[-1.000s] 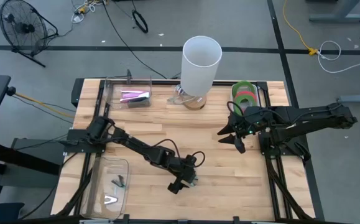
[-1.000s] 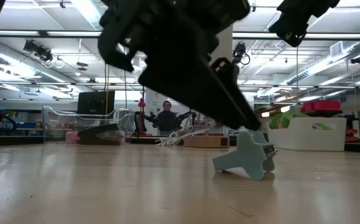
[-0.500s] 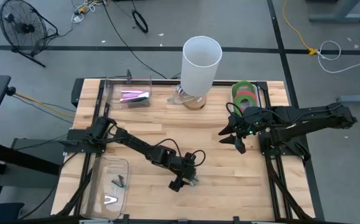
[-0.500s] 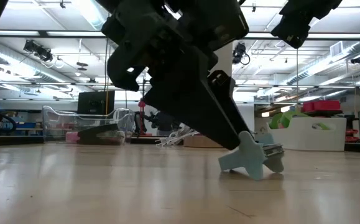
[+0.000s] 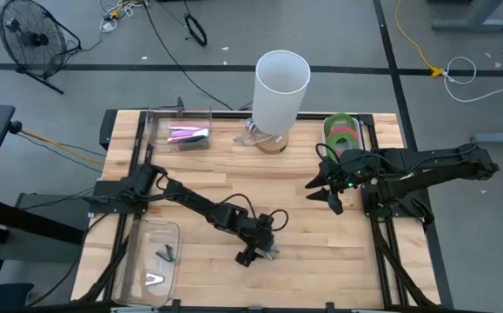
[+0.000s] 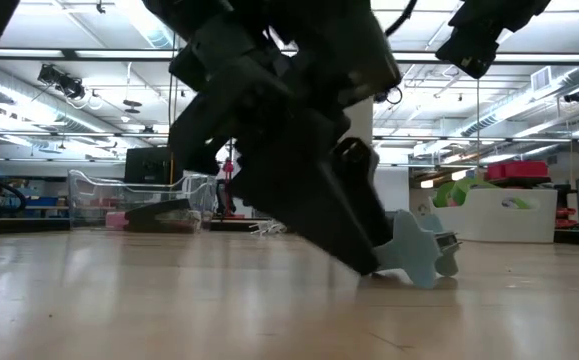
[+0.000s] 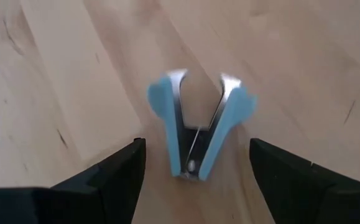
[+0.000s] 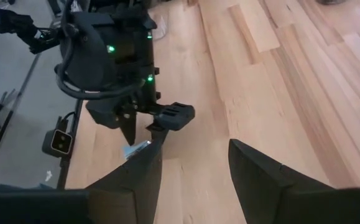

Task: Pick and place Stapler, Stapler remover, tape
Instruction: Put the light blue staple remover into the bottom transparent bin

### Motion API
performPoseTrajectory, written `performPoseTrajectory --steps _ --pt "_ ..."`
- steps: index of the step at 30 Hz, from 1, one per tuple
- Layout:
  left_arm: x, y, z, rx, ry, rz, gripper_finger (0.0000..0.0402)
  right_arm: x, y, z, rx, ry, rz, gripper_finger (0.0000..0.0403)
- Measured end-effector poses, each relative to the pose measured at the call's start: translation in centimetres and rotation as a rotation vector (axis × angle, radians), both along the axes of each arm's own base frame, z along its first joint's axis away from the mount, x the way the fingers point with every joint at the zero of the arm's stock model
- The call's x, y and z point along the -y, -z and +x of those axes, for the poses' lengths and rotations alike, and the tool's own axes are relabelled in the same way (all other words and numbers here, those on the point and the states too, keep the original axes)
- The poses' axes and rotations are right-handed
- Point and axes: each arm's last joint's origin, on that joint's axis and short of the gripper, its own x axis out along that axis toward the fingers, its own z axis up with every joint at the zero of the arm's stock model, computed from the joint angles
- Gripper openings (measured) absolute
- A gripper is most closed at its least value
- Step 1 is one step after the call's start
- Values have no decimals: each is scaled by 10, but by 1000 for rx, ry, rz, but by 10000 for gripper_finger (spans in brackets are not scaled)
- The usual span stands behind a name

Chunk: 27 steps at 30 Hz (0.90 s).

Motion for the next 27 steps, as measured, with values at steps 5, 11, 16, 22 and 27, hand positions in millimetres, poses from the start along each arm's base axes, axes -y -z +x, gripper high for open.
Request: performPoseTrajectory --steps 5,11,16,22,27 --pt "1 -1 0 6 -9 3 264 0 0 0 0 11 -4 185" --pt "2 -5 4 60 -12 -12 227 1 0 0 2 21 -11 185" --pt "2 -6 5 72 -11 -16 177 1 0 0 2 21 -11 185" --pt "1 -6 5 73 -7 -11 95 1 0 0 2 22 -11 185" --pt "1 -6 5 78 6 0 23 1 0 0 5 42 -26 185"
